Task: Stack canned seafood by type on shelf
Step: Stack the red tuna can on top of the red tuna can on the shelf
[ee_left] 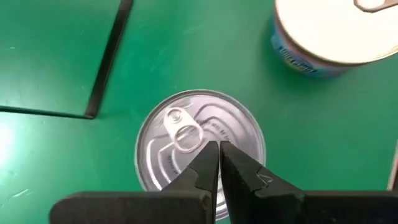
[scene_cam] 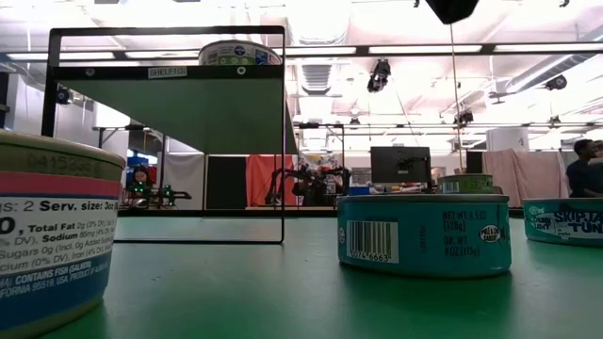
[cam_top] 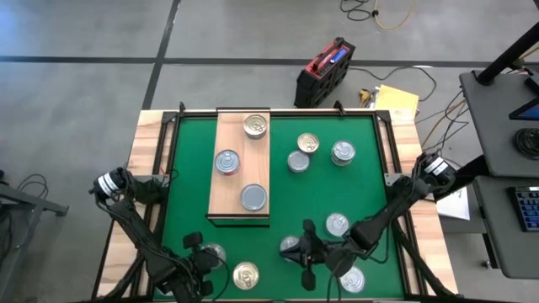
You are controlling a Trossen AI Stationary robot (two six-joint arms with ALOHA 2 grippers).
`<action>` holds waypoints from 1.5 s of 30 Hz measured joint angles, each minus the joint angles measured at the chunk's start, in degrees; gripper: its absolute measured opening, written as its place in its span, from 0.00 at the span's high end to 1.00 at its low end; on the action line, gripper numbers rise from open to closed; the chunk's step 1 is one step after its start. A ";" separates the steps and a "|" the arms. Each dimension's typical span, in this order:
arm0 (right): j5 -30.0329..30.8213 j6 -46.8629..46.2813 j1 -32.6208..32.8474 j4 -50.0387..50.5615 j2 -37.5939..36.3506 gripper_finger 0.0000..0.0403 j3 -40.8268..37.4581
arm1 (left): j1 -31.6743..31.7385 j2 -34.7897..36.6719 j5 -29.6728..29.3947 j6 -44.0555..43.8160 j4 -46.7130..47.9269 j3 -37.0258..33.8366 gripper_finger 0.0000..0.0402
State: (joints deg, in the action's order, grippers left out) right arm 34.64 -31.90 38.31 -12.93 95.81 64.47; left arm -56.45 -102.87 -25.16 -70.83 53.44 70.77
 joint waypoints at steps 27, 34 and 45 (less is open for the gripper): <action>-7.13 2.99 -3.33 1.07 10.51 0.98 15.21 | -3.39 0.26 0.17 5.82 2.55 0.63 1.00; -7.20 -0.95 -3.56 1.26 15.23 0.98 20.37 | -4.68 0.31 0.21 6.52 3.14 0.42 1.00; -7.65 -4.32 -5.76 13.85 24.85 0.98 36.42 | -5.77 0.31 0.15 10.56 3.33 -0.66 1.00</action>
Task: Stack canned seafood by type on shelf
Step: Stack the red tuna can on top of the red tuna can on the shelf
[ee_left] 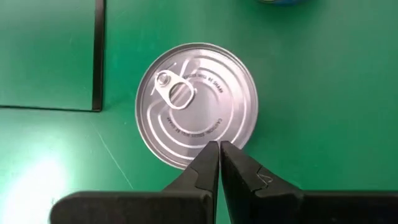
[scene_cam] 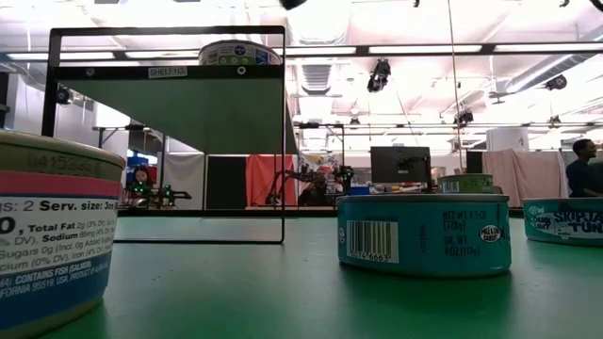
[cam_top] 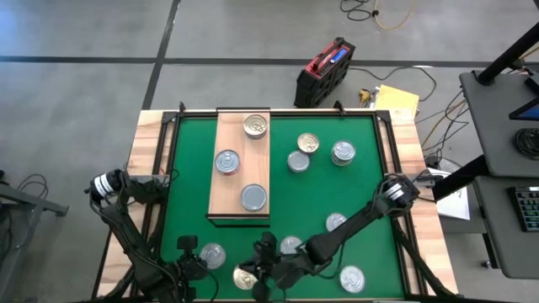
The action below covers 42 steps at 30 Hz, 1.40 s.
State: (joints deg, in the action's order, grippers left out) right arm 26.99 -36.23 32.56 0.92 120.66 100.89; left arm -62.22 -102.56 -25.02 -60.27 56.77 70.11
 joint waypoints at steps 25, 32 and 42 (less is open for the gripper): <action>0.00 -20.99 -5.35 20.24 17.10 0.98 26.02 | -2.64 -0.20 -6.98 5.12 0.19 -2.78 1.00; 1.04 -24.51 -5.35 20.35 17.25 0.98 25.23 | -2.73 -0.17 -6.95 3.61 -2.04 -5.45 1.00; 1.53 -23.18 -5.35 20.30 17.27 0.98 25.15 | -3.21 -0.15 -7.10 4.25 -1.71 -5.25 1.00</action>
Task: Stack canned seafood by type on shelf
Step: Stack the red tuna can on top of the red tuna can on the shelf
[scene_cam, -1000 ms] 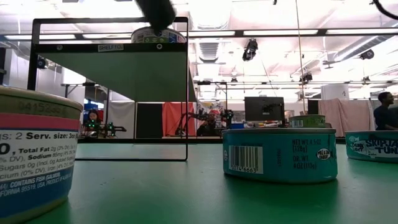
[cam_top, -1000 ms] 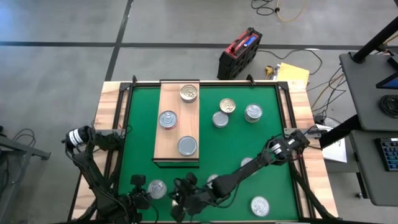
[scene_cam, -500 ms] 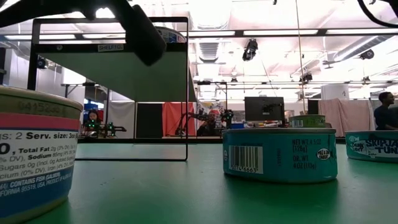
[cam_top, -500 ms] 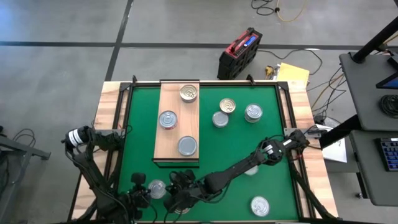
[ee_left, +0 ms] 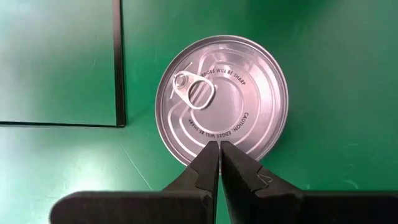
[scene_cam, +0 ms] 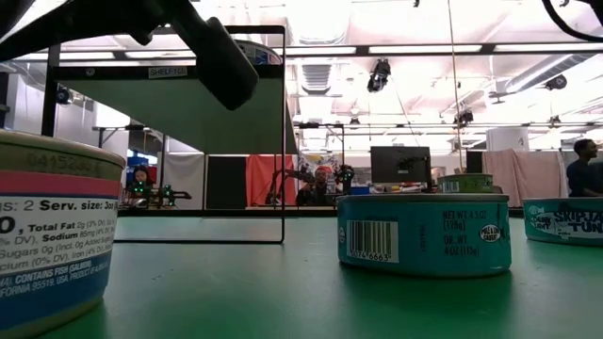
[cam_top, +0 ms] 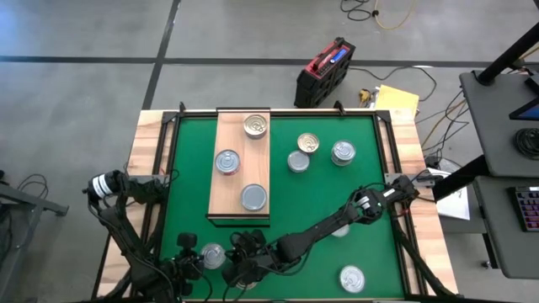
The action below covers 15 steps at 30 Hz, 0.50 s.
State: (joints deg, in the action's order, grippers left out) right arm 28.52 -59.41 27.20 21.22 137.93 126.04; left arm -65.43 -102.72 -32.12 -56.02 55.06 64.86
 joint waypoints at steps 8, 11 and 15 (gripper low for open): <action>-5.93 3.50 0.19 1.90 -0.75 0.98 -0.04 | 0.43 1.43 -0.16 6.63 3.94 2.46 1.00; -7.83 3.77 1.16 5.80 -2.64 0.98 -0.07 | 2.09 3.66 -0.19 9.16 3.98 3.01 1.00; -7.64 3.53 3.03 14.70 -6.15 0.98 -0.07 | 3.91 6.54 1.88 15.54 3.02 1.71 1.00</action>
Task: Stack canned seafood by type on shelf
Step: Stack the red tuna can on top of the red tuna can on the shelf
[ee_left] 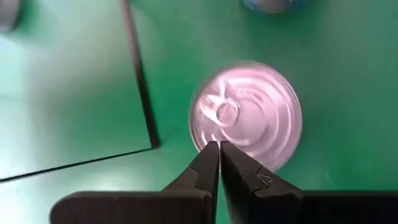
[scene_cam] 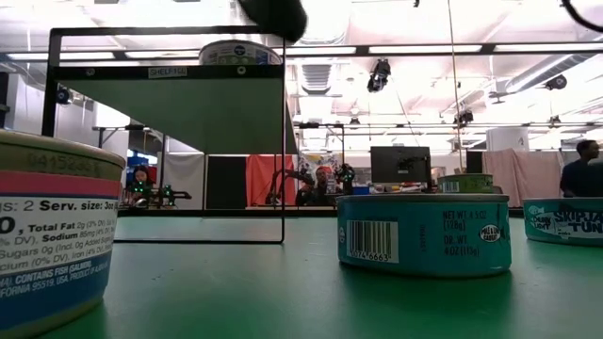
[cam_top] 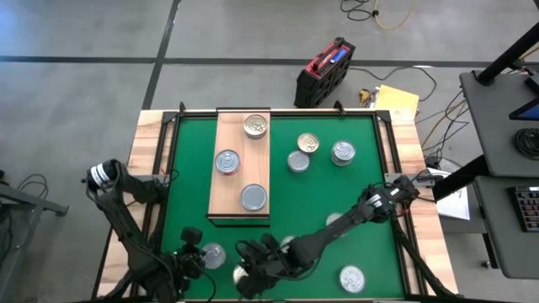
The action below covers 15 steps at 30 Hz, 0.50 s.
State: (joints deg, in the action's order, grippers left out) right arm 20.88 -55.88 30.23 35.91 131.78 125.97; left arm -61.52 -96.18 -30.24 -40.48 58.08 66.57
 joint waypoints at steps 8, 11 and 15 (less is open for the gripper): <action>6.61 -0.47 2.45 12.76 -6.21 0.98 0.00 | 1.45 5.19 7.34 8.87 -13.55 -8.02 1.00; 9.00 -0.31 2.91 14.36 -7.34 0.98 0.00 | 2.25 6.03 7.47 8.06 -15.93 -9.77 1.00; 9.96 0.65 3.00 14.55 -7.60 0.98 0.00 | 3.77 5.15 7.79 5.89 -18.08 -10.10 1.00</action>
State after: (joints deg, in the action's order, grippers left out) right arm 30.84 -55.22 33.23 50.47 124.18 125.97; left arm -57.75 -91.03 -22.44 -34.58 40.00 56.47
